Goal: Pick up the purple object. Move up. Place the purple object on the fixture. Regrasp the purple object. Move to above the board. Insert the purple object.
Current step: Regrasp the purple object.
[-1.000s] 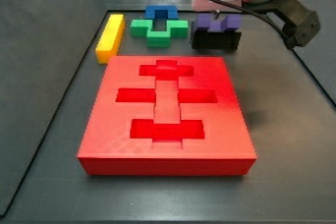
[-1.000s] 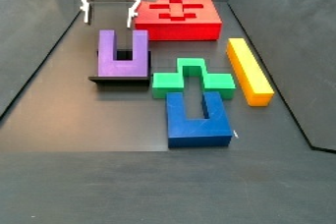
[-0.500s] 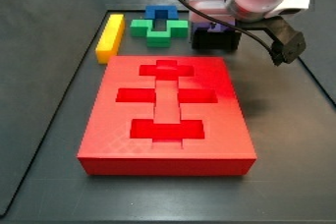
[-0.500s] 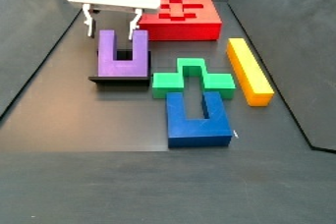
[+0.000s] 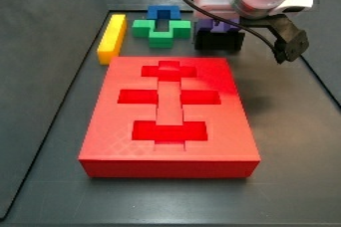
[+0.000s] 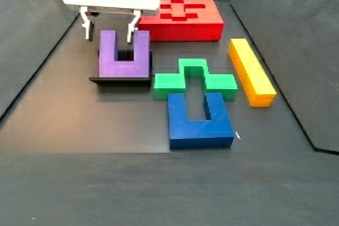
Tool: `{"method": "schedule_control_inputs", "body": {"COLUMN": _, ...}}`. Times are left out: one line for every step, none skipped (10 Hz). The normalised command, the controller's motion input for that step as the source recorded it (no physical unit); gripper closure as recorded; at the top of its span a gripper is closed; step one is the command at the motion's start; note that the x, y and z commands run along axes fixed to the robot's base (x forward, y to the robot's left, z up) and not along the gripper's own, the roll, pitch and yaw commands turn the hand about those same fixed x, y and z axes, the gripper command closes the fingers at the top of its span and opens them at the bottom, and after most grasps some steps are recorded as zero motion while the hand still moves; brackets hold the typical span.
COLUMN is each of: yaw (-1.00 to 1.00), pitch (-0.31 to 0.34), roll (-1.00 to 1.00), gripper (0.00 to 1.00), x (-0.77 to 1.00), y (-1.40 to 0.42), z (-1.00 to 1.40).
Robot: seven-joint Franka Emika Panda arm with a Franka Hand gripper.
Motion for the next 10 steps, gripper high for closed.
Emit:
{"method": "schedule_control_inputs", "body": {"yaw": 0.0, "pitch": 0.0, "roll": 0.02, "gripper": 0.0, "x": 0.01, "y": 0.0, "z": -0.19}}
{"method": "schedule_control_inputs", "body": {"yaw": 0.0, "pitch": 0.006, "roll": 0.03, "gripper": 0.0, "x": 0.02, "y": 0.03, "z": -0.2}}
{"method": "schedule_control_inputs", "body": {"yaw": 0.0, "pitch": 0.026, "roll": 0.06, "gripper": 0.0, "x": 0.04, "y": 0.07, "z": -0.16}}
{"method": "schedule_control_inputs", "body": {"yaw": 0.0, "pitch": 0.034, "roll": 0.03, "gripper": 0.0, "x": 0.08, "y": 0.09, "z": -0.14}}
{"method": "schedule_control_inputs", "body": {"yaw": 0.0, "pitch": 0.049, "roll": 0.02, "gripper": 0.0, "x": 0.12, "y": 0.12, "z": -0.07}}
{"method": "schedule_control_inputs", "body": {"yaw": 0.0, "pitch": 0.034, "roll": 0.01, "gripper": 0.0, "x": 0.1, "y": 0.09, "z": -0.06}}
{"method": "schedule_control_inputs", "body": {"yaw": 0.0, "pitch": 0.0, "roll": 0.06, "gripper": 0.0, "x": 0.06, "y": 0.03, "z": -0.11}}
{"method": "schedule_control_inputs", "body": {"yaw": 0.0, "pitch": 0.0, "roll": 0.03, "gripper": 0.0, "x": 0.08, "y": 0.1, "z": -0.15}}
{"method": "schedule_control_inputs", "body": {"yaw": 0.0, "pitch": 0.0, "roll": 0.0, "gripper": 0.0, "x": 0.2, "y": 0.15, "z": -0.14}}
{"method": "schedule_control_inputs", "body": {"yaw": 0.0, "pitch": 0.0, "roll": 0.03, "gripper": 0.0, "x": 0.15, "y": 0.14, "z": -0.13}}
